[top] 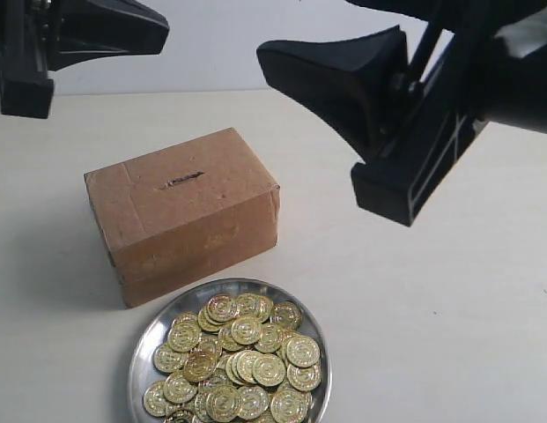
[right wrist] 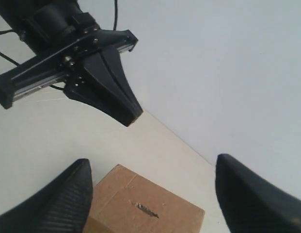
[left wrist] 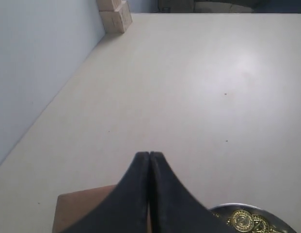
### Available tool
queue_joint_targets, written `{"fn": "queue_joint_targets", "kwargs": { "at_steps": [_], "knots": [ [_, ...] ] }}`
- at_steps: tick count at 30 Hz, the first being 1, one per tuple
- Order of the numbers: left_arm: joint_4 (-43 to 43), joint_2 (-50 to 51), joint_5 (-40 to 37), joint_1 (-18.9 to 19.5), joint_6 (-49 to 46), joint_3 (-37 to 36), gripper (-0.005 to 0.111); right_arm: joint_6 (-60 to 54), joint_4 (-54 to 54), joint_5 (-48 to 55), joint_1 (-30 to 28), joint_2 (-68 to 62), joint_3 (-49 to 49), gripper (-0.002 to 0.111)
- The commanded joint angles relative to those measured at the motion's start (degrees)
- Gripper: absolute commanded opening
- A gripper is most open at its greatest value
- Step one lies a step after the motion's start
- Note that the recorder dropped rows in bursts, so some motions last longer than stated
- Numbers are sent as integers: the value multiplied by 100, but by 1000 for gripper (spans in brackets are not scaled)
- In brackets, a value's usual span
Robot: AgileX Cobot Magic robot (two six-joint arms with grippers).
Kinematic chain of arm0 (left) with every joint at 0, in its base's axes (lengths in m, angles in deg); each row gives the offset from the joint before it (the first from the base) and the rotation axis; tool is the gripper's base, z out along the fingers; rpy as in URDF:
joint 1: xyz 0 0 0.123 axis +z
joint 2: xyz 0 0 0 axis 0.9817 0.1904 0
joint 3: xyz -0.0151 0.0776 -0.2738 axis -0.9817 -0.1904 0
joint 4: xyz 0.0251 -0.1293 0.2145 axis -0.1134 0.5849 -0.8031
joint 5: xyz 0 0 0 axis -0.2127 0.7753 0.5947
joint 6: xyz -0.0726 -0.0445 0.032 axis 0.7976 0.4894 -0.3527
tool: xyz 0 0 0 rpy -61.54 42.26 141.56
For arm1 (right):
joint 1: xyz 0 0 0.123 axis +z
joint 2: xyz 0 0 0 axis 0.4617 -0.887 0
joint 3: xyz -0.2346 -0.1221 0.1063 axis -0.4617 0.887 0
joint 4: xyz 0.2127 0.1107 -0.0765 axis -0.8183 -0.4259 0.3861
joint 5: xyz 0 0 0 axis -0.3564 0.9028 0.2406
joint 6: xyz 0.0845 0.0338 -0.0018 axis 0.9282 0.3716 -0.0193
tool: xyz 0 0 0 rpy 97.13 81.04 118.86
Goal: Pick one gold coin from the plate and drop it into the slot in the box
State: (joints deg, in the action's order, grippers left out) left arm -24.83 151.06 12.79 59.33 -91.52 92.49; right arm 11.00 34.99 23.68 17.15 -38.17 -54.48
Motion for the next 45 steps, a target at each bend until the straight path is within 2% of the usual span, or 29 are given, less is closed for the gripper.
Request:
{"fn": "queue_joint_targets", "kwargs": {
  "at_steps": [1, 5, 8, 17, 22, 24, 32, 45],
  "knots": [
    [31, -841, 70, -21, 37, -358, 0, -20, -24, 23, -1, 437, -1, 67],
    [42, -1841, 114, -12, 37, -887, 0, -20, -39, 26, -138, 1024, -1, 67],
    [42, -2639, 72, 164, 37, -1390, 0, -20, -39, 26, -524, 1473, -1, 67],
    [42, -4976, 46, 1618, 37, -2832, 0, -20, -39, 26, -2407, 2620, -1, 67],
    [42, -5798, 46, 2348, 37, -3507, 0, -20, -39, 26, -3325, 3096, -1, 67],
    [42, -6087, 46, 2514, 37, -3698, 0, -20, -39, 26, -3537, 3268, -1, 67],
    [21, -6840, 46, 2543, 37, -4197, 0, -20, -39, 26, -3860, 3953, -1, 67],
    [6, -6938, 46, 2531, 37, -4274, 0, -20, -39, 40, -4401, 4581, -1, 67]
  ]
}}
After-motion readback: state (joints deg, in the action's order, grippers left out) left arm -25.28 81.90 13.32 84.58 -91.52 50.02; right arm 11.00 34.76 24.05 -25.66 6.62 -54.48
